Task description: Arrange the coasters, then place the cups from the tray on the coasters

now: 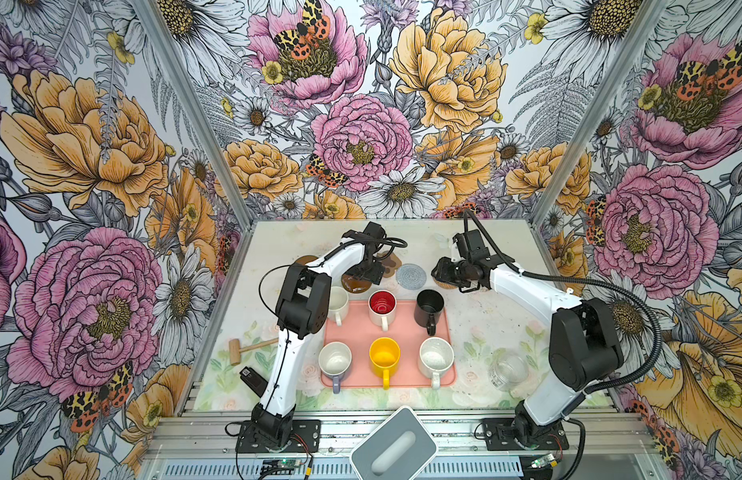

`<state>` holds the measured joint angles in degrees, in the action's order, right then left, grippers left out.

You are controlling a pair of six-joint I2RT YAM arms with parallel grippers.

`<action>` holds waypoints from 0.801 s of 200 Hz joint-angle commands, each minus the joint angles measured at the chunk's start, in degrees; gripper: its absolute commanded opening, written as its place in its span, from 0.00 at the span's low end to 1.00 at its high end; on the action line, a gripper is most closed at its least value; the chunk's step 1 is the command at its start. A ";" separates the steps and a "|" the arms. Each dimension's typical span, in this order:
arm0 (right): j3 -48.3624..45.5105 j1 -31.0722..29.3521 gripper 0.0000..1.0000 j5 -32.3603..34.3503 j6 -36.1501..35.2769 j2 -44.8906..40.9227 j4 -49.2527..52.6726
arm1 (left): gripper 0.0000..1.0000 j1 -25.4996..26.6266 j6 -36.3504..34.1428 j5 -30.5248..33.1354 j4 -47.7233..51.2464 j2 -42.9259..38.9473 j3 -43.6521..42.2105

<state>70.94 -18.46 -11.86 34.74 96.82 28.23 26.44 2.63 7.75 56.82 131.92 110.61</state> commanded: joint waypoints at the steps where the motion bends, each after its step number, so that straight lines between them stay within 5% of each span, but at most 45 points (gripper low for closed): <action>1: 0.43 -0.20 0.45 -0.65 0.32 1.28 -1.26 | 0.84 -0.18 -0.96 1.57 0.07 1.63 -0.74; 160: 0.52 -0.12 0.45 -0.73 0.50 2.28 -1.32 | 0.77 -5.48 -0.68 2.53 -0.16 5.18 1.91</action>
<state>70.94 -18.46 -12.27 34.96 98.41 27.86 22.46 2.35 10.72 56.80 133.47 110.96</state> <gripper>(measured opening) 0.450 0.781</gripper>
